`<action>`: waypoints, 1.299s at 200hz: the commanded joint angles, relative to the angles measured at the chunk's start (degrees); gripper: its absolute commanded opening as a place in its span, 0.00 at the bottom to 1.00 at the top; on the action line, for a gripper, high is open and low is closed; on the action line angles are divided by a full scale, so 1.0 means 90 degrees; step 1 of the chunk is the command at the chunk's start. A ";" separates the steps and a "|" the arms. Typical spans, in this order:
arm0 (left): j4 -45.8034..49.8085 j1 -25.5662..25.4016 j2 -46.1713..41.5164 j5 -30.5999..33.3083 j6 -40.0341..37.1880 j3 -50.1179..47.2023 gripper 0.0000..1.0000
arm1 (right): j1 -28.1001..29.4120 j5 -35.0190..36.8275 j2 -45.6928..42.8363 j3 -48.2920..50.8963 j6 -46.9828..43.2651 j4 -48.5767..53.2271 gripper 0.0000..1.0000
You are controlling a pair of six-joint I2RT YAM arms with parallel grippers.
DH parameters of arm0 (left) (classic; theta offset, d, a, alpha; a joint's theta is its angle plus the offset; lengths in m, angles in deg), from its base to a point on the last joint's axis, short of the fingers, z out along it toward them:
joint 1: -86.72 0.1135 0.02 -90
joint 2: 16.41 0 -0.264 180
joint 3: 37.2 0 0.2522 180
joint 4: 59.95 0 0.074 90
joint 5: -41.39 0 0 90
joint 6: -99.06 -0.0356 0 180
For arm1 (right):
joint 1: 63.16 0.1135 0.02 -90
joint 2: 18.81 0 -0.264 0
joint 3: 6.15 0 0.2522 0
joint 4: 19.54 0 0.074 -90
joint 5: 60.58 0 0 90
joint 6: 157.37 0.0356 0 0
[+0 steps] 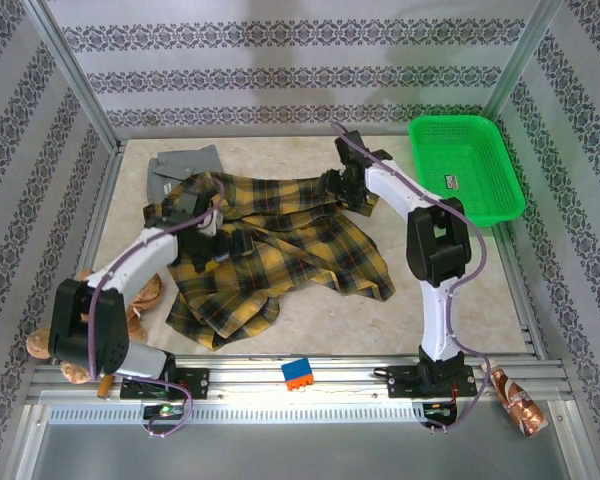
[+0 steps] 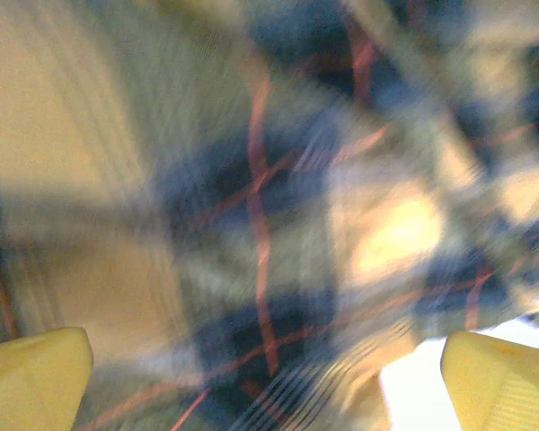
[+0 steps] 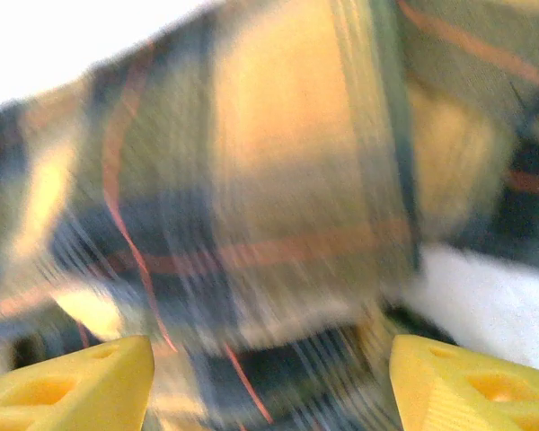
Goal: Fold and stack the long sleeve shirts
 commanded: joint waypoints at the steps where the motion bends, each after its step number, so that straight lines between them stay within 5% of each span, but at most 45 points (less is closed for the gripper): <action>1: 0.0042 -0.0165 -0.0220 0.0438 0.0265 -0.0586 1.00 | -0.0092 0.0420 0.0630 -0.0474 0.0298 -0.0051 0.70; 95: -0.0017 -0.0167 -0.0273 0.0663 0.0633 -0.1485 1.00 | -0.0137 0.0738 0.1845 -0.1864 0.0926 0.0706 0.62; 156: 0.0300 -0.0161 -0.0390 0.0866 0.0588 -0.1631 1.00 | -0.0294 0.1028 0.2070 -0.1909 0.1581 0.0466 0.00; 208: 0.0686 -0.0148 -0.0472 0.1204 0.0326 -0.1409 1.00 | -0.0540 0.2082 0.1044 -0.1558 0.1629 -0.1029 0.00; 260: 0.0699 -0.0047 0.0028 0.1472 -0.0051 -0.1063 1.00 | -0.0998 0.2713 0.0927 -0.3145 0.0960 -0.0644 0.00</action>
